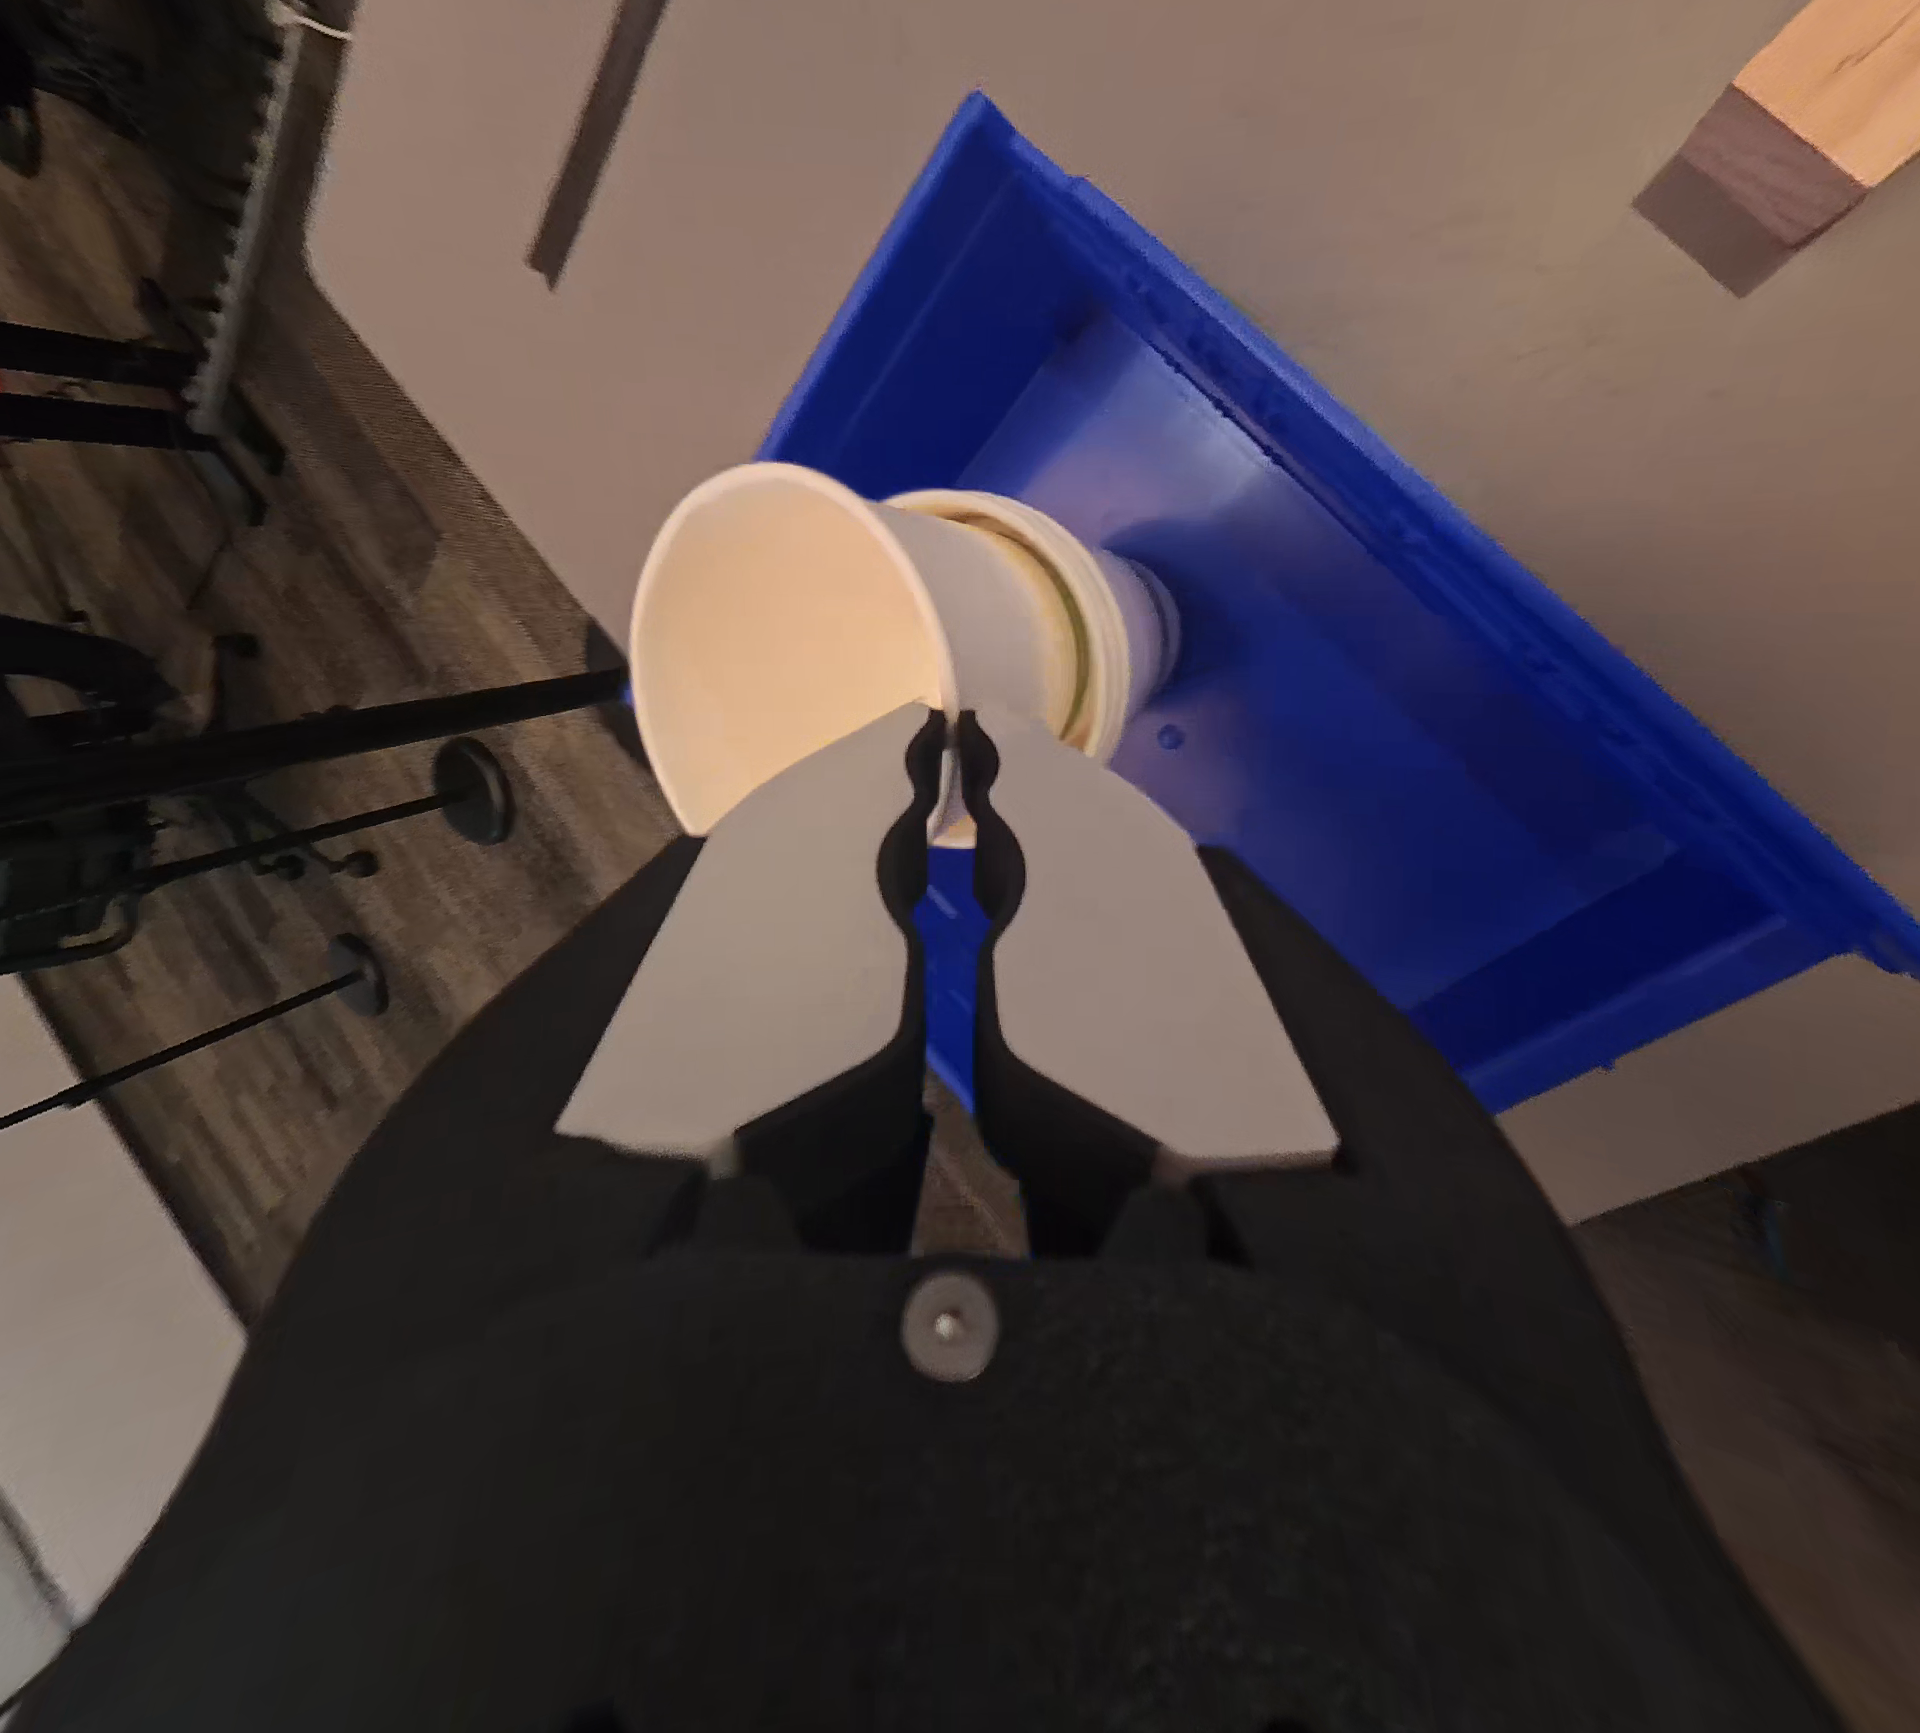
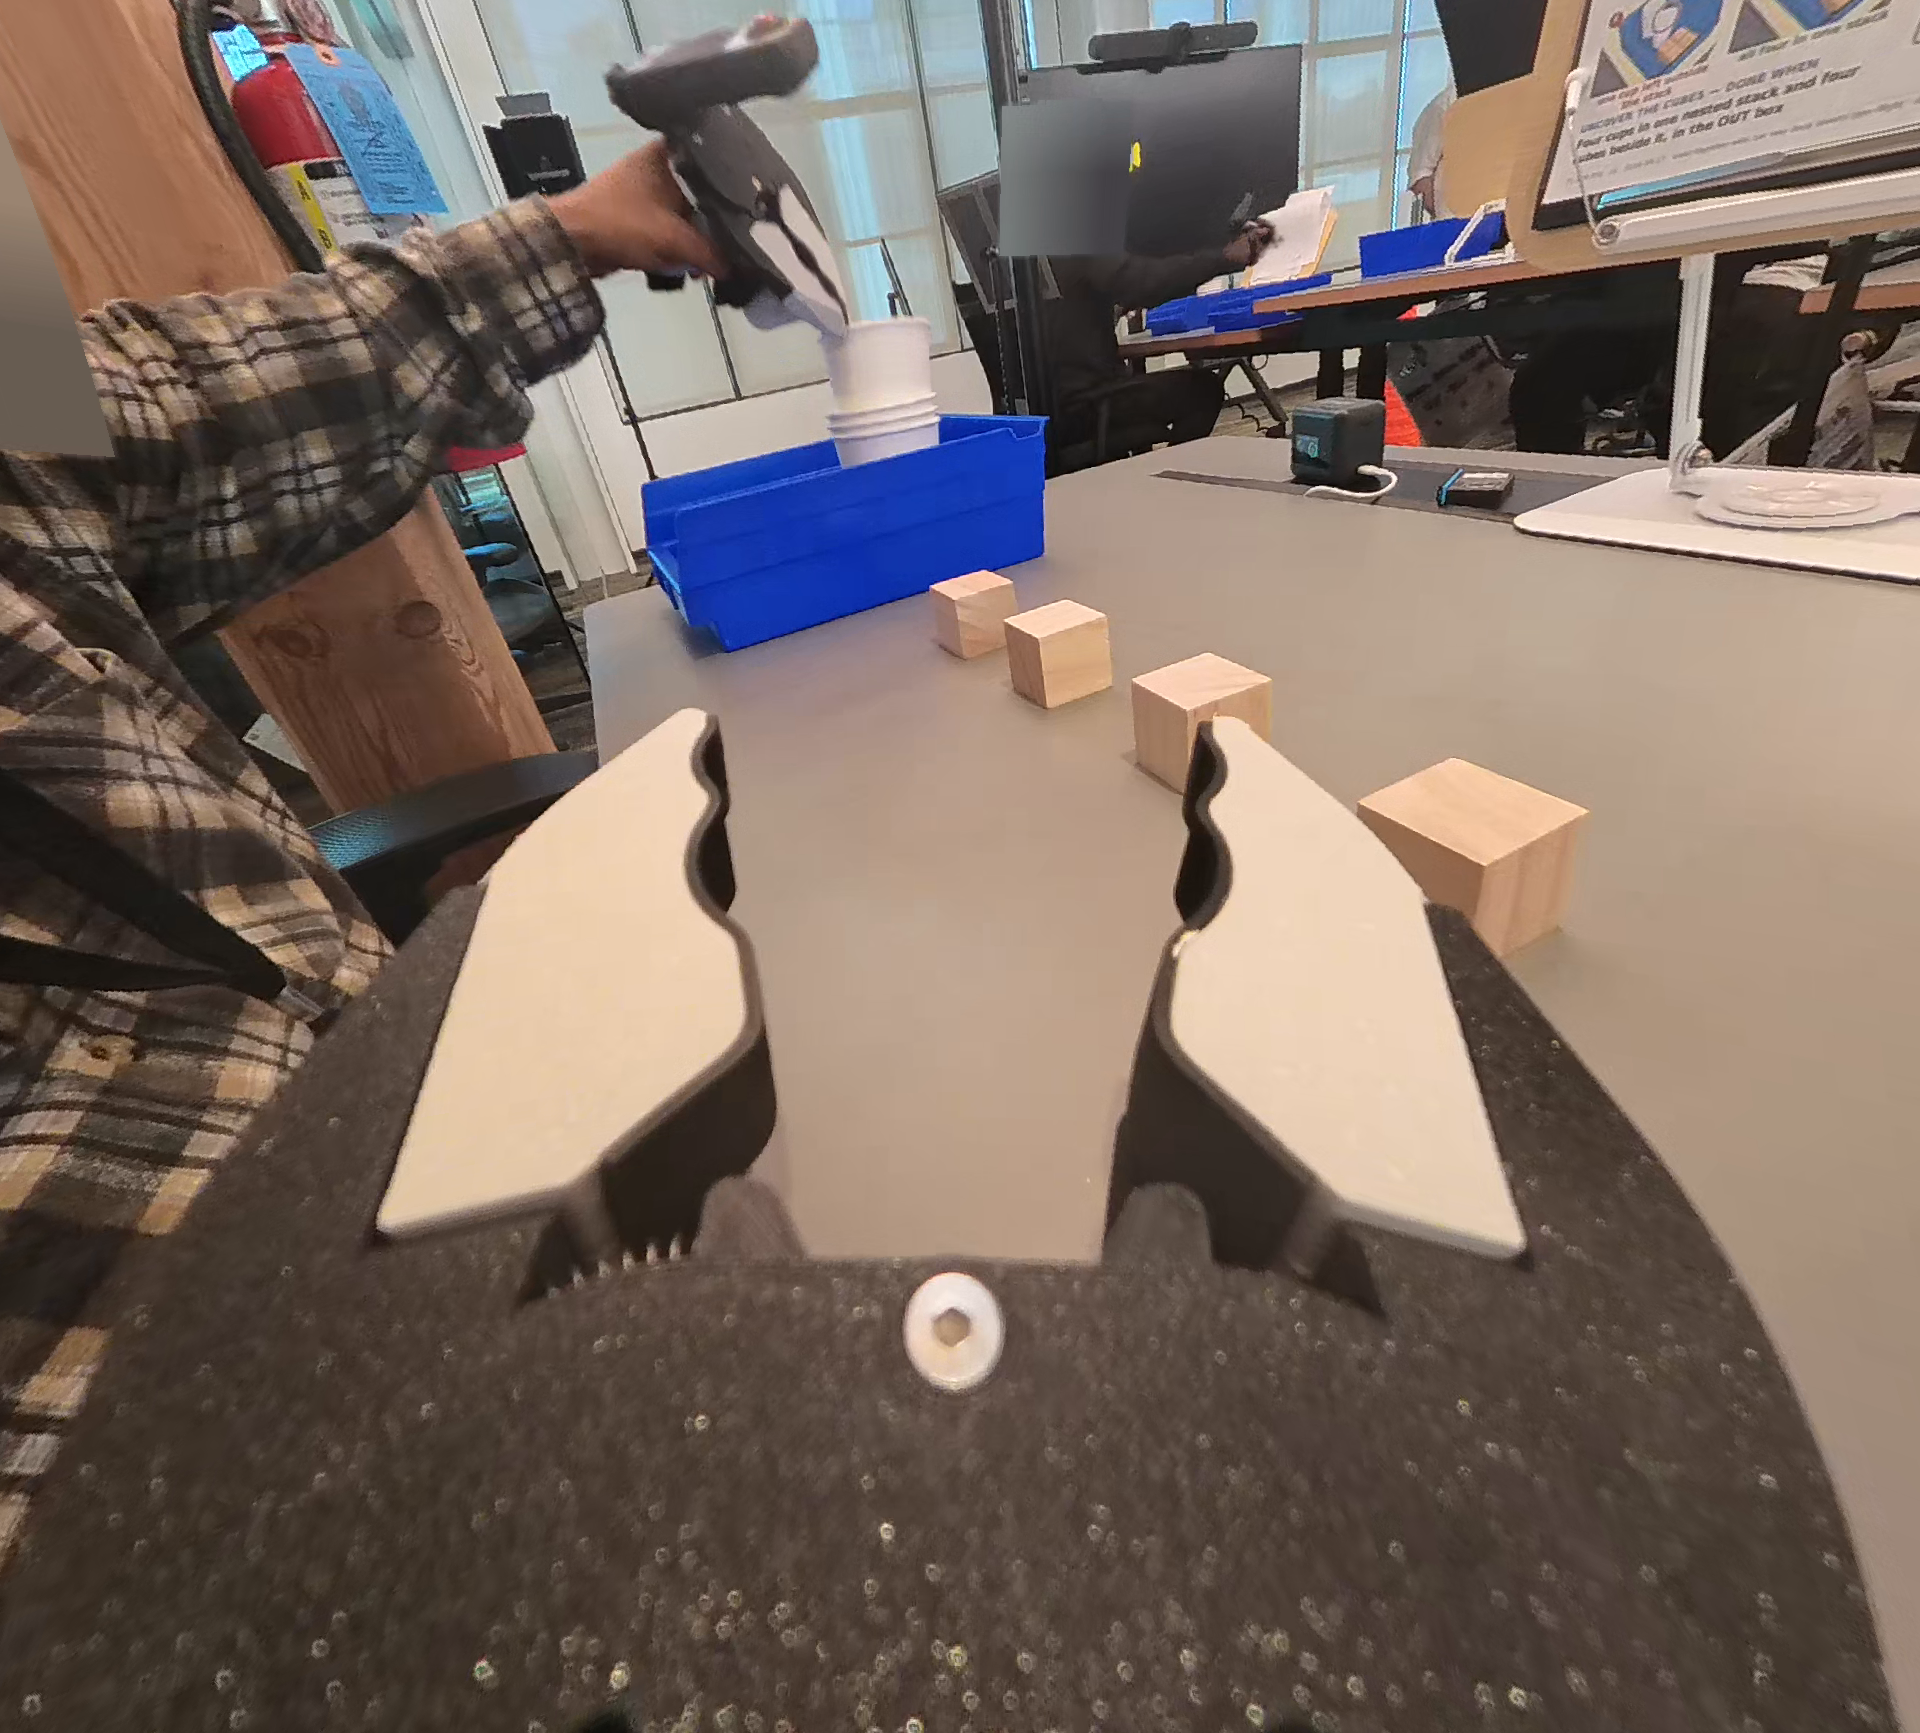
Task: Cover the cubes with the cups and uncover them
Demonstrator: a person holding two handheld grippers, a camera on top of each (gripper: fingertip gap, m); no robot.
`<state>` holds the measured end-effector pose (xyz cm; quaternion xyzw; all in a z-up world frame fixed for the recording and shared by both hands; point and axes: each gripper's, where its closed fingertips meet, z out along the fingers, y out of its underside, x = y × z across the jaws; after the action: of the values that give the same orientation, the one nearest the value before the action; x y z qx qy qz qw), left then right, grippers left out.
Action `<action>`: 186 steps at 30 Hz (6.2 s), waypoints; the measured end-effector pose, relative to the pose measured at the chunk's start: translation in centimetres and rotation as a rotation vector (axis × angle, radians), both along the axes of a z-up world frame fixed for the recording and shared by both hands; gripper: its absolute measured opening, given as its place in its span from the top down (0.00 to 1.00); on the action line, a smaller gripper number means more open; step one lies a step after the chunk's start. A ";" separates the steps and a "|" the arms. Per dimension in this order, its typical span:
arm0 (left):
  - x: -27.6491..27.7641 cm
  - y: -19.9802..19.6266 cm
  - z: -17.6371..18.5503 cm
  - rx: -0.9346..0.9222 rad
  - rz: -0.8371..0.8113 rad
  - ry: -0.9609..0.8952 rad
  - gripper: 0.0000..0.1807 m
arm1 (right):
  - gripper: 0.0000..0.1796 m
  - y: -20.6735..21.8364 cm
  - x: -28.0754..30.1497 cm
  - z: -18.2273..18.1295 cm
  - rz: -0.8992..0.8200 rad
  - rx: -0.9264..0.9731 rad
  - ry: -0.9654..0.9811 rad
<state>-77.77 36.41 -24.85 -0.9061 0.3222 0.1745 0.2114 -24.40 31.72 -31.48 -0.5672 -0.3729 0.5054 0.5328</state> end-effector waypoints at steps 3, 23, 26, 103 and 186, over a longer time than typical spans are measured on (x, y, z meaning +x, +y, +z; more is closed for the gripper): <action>0.3 0.0 2.4 0.073 0.011 0.032 0.99 | 0.53 -0.1 -0.1 0.0 0.005 -0.006 0.001; 18.9 1.4 12.8 0.513 -0.253 -0.558 0.99 | 0.35 2.0 -2.5 3.8 -0.105 -0.080 0.203; 24.8 1.4 12.0 0.521 -0.349 -0.677 0.99 | 0.29 3.4 -4.1 5.2 -0.126 -0.085 0.279; 43.9 -3.3 -6.6 -0.087 -0.702 -0.752 0.56 | 0.48 1.7 -9.4 2.5 0.601 0.257 -0.953; 2.0 -3.0 -0.1 0.015 -0.002 -0.198 0.75 | 0.48 11.9 -4.0 2.5 0.151 0.097 -0.078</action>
<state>-75.78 33.40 -24.99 -0.9169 0.2993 0.0862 0.2494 -28.44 43.58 -28.98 -0.5300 -0.4591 0.5031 0.5051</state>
